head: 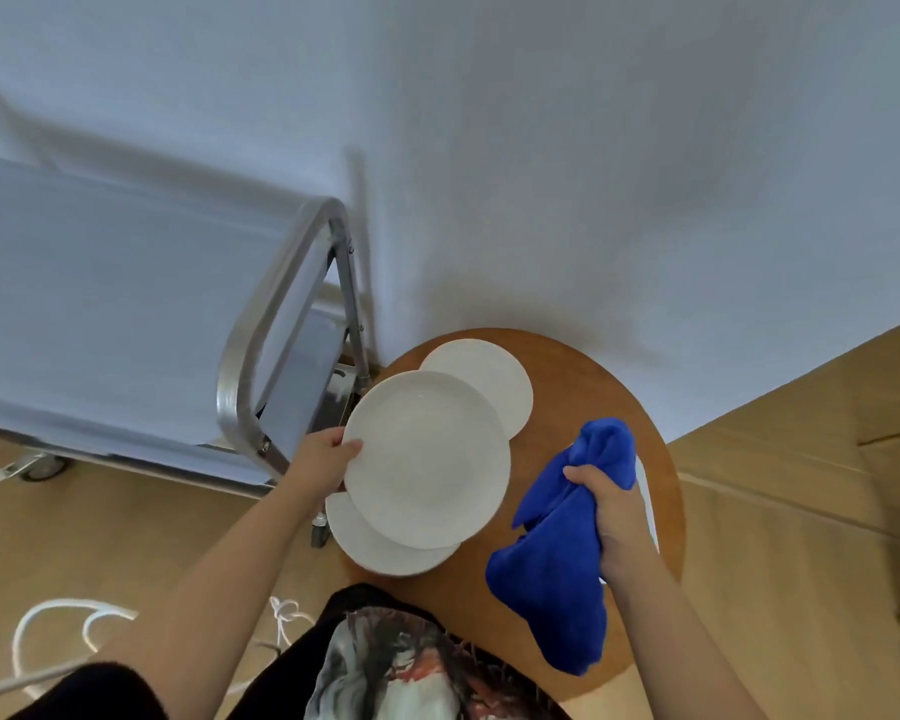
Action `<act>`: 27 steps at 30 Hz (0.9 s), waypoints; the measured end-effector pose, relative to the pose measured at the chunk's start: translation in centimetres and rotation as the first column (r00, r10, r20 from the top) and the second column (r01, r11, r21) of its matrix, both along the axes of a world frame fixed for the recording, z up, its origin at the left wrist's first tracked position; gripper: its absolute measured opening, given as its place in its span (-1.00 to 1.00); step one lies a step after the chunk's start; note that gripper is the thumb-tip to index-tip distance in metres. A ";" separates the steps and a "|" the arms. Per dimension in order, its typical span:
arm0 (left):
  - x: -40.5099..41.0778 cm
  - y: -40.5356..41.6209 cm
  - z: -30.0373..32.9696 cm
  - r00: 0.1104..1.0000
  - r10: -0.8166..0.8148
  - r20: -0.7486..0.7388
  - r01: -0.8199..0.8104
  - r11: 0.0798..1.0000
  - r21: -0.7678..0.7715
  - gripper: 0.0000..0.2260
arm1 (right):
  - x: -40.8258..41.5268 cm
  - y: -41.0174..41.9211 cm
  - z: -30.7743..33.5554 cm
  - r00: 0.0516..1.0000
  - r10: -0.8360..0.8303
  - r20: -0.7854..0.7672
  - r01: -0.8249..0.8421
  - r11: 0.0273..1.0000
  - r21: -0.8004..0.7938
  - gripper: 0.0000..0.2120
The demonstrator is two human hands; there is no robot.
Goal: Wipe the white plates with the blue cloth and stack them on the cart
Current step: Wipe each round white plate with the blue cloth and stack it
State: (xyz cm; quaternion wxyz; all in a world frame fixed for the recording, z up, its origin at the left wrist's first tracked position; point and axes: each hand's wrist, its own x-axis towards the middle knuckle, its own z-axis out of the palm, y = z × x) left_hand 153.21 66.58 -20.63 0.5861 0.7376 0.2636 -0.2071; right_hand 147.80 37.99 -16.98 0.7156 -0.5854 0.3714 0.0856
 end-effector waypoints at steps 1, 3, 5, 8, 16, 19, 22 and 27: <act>-0.2 0.2 -0.6 1.000 0.005 -0.018 -0.005 1.000 0.011 -0.89 | 0.0 0.5 -0.4 1.000 0.012 -0.017 -0.012 1.000 -0.028 -0.64; -0.6 0.4 -1.6 0.998 0.016 -0.053 -0.015 1.000 0.013 -0.88 | 0.1 1.4 -0.9 0.998 0.054 -0.024 -0.057 0.991 -0.124 -0.63; -0.8 0.5 -2.2 0.998 0.017 -0.069 -0.017 1.000 -0.001 -0.85 | 0.5 2.4 -1.4 0.990 0.139 -0.008 -0.136 0.953 -0.272 -0.67; -1.0 0.2 -2.5 0.999 -0.032 -0.035 0.032 0.999 0.010 -0.83 | 1.6 4.3 -2.3 0.939 0.332 -0.093 -0.328 0.773 -0.543 -0.54; 0.0 -1.2 -0.5 0.963 -0.175 0.203 0.154 0.981 0.115 -0.73 | 5.0 10.7 -3.0 0.651 0.673 -0.351 -0.615 0.197 -0.764 -0.46; 0.6 -0.5 -0.9 0.973 -0.066 0.223 0.042 0.993 0.111 -0.73 | 3.5 12.4 -2.7 0.436 0.826 -0.357 -0.747 0.111 -0.655 -0.63; 1.2 0.0 -1.0 0.970 0.019 0.243 -0.035 0.997 0.062 -0.79 | 2.4 12.6 -2.5 0.310 0.887 -0.343 -0.851 0.098 -0.516 -0.81; 0.9 0.3 -2.6 0.975 -0.126 0.182 0.106 0.988 0.111 -0.74 | 2.8 10.8 -2.7 0.141 0.885 -0.444 -0.954 0.002 -0.299 -0.69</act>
